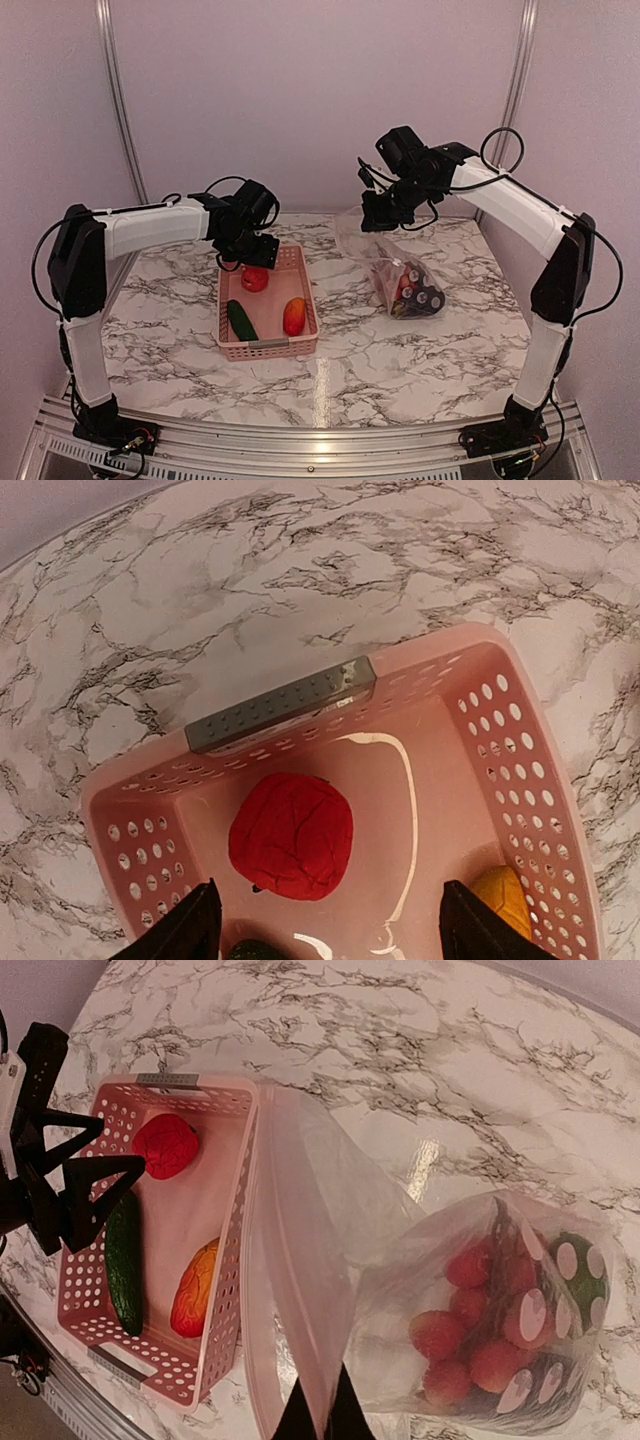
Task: Place the food in the zip-top bag and seal the zipper
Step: Pick up the fake fruit from the bin.
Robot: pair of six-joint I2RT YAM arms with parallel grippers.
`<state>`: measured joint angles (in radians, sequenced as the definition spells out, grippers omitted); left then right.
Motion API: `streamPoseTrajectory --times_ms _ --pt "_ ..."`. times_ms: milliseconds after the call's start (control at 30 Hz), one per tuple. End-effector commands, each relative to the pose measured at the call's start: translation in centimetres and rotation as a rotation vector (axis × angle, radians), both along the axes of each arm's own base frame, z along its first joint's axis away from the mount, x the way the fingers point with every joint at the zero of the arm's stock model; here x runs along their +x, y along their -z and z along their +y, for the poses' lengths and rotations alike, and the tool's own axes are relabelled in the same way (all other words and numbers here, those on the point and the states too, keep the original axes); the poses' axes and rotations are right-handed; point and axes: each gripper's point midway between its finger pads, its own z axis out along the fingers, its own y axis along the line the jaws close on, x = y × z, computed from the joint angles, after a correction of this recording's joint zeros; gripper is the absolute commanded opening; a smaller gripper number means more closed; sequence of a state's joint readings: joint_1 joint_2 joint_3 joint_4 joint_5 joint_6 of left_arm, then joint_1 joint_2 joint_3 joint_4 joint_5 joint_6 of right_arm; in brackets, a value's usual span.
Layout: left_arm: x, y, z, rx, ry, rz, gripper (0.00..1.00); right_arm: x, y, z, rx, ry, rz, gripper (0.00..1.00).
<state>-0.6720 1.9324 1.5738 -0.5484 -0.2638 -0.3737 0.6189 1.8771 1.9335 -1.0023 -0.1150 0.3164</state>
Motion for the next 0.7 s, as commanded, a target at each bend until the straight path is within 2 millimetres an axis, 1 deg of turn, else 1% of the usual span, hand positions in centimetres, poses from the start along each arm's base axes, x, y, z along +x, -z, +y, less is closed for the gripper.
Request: streamPoseTrajectory --times_ms 0,233,467,567,667 --pt "0.3 1.1 1.2 0.124 0.052 0.059 0.77 -0.4 -2.0 0.2 0.033 -0.016 -0.041 0.0" --pt "1.0 3.1 2.0 0.208 0.04 0.095 0.76 -0.4 -2.3 0.1 0.038 -0.012 -0.042 0.0" --pt "1.3 5.4 1.8 0.234 0.056 0.135 0.75 -0.4 -2.3 0.0 0.036 -0.01 -0.044 0.0" --pt "1.3 6.3 1.9 0.247 0.05 0.145 0.77 -0.4 -2.2 0.2 0.042 -0.01 -0.042 0.0" --pt "1.6 7.1 1.7 0.255 0.059 0.152 0.77 -0.3 -2.2 0.3 0.049 -0.009 -0.043 0.0"
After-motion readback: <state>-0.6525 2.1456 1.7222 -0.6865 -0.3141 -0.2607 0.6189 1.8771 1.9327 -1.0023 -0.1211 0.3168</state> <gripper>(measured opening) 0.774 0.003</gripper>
